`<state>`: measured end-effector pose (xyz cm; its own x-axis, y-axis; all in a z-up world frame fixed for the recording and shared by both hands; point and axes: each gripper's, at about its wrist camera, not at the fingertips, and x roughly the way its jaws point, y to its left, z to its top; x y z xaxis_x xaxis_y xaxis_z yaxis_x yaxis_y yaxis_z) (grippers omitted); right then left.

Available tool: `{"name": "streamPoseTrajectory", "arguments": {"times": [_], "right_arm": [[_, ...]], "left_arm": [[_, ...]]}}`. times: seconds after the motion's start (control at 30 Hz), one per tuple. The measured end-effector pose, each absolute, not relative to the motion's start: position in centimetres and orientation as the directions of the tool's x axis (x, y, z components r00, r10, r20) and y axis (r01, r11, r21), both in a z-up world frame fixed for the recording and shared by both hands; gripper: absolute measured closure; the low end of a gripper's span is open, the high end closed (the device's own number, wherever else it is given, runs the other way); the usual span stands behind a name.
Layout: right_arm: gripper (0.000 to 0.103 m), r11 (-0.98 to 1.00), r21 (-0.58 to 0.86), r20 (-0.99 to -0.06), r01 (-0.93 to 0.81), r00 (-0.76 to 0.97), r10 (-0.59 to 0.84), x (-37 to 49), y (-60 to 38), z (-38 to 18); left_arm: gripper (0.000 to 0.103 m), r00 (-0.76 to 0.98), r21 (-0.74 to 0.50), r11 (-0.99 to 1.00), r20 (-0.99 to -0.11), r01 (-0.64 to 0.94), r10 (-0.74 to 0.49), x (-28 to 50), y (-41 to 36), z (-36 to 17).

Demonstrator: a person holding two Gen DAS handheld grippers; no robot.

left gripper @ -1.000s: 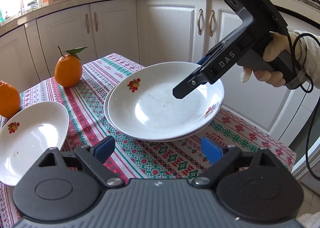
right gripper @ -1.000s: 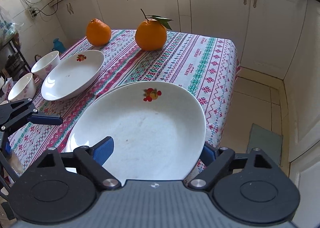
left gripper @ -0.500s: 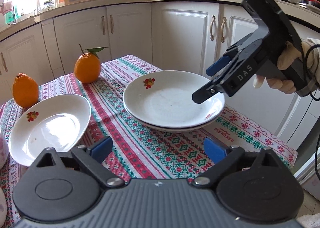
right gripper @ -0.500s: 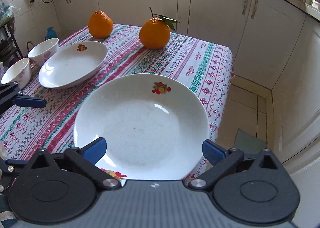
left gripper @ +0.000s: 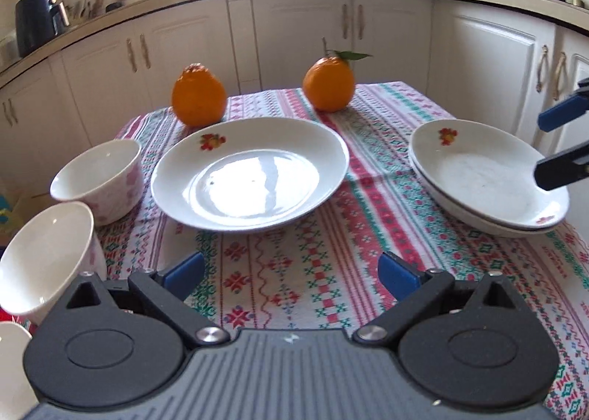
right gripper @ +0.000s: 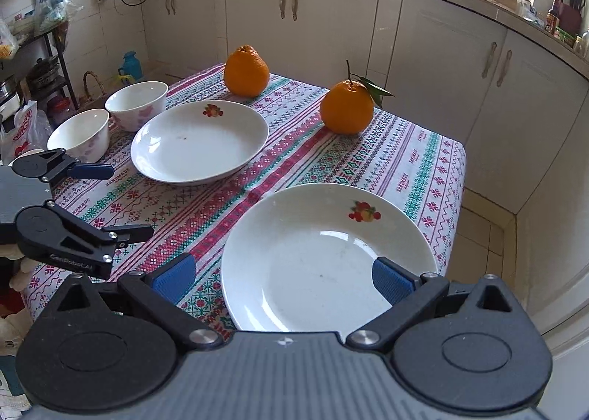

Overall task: Organize plates and bowls
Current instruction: 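Open the right tool and withdraw from the stacked plates, then move the right tool to a white flowered plate and grasp its rim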

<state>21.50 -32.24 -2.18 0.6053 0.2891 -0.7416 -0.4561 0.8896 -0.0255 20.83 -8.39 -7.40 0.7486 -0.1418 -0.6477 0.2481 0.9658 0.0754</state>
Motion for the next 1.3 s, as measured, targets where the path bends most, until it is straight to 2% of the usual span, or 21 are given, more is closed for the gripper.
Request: {"name": "streamPoseTrajectory", "arguments": {"times": [0.2, 0.3, 0.7, 1.03, 1.3], "right_arm": [[0.0, 0.876, -0.02, -0.748, -0.482, 0.588, 0.307, 22.4, -31.3, -2.5], [0.0, 0.868, -0.012, -0.751, -0.497, 0.578, 0.321, 23.2, -31.0, -2.7], [0.0, 0.805, 0.001, -0.754, -0.593, 0.528, 0.391, 28.7, -27.6, -3.0], [0.0, 0.697, 0.049, -0.774, -0.716, 0.413, 0.479, 35.0, -23.2, -3.2], [0.0, 0.634, 0.057, -0.799, -0.771, 0.345, 0.492, 40.1, -20.2, -4.1]], "left_arm": [[0.003, 0.713, 0.049, 0.974, -0.689, 0.222, -0.128, 22.0, -7.8, -9.1], [0.0, 0.71, 0.015, 0.977, -0.688, 0.215, -0.146, 22.5, -7.5, -9.3], [0.0, 0.739, 0.015, 0.983, -0.662, 0.181, -0.126, 24.3, -7.3, -9.7], [0.001, 0.746, 0.027, 0.983, -0.655, 0.179, -0.118, 25.0, -7.2, -9.6], [0.01, 0.753, 0.032, 0.979, -0.645, 0.202, -0.134, 25.4, -6.9, -9.4]]}}
